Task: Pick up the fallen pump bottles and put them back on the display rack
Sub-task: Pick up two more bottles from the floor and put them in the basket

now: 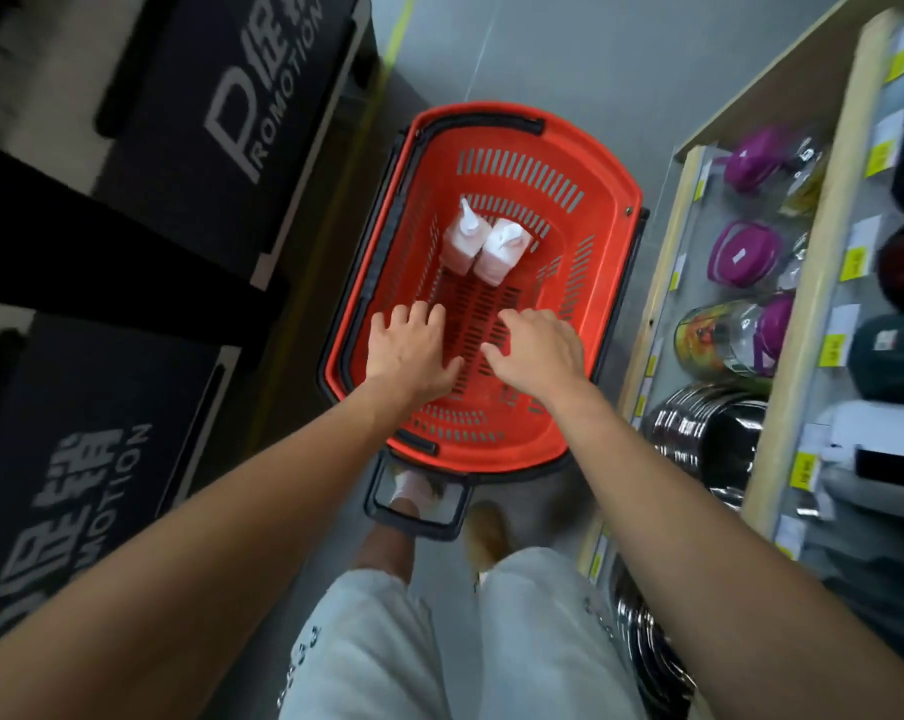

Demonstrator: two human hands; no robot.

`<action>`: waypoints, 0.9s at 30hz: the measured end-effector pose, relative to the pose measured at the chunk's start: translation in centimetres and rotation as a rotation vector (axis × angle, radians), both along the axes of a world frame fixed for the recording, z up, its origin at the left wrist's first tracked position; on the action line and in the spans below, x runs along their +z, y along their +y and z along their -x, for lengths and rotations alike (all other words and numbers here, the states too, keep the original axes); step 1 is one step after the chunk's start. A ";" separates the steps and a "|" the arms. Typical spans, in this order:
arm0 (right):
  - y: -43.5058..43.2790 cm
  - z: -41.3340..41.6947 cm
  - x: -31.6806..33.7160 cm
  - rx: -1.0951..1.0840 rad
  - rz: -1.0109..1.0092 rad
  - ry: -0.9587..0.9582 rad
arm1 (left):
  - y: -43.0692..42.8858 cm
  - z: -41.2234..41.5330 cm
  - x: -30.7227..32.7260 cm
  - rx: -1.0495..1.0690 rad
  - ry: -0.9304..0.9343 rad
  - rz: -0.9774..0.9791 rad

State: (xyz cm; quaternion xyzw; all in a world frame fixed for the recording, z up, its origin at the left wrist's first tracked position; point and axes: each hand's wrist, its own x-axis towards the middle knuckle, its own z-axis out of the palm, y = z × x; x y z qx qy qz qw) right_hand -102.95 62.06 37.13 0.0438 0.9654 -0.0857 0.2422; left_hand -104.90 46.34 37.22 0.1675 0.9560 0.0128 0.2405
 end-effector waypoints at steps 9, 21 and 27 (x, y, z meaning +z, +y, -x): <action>-3.4 -7.9 9.9 0.289 0.021 0.074 | -3.2 -11.8 10.7 0.263 0.142 0.013; -19.0 -21.9 18.5 0.963 0.057 0.039 | -14.6 -35.8 18.3 0.856 0.100 0.055; -28.2 -31.9 20.1 1.300 0.083 0.040 | -19.3 -49.6 19.0 1.235 0.049 0.087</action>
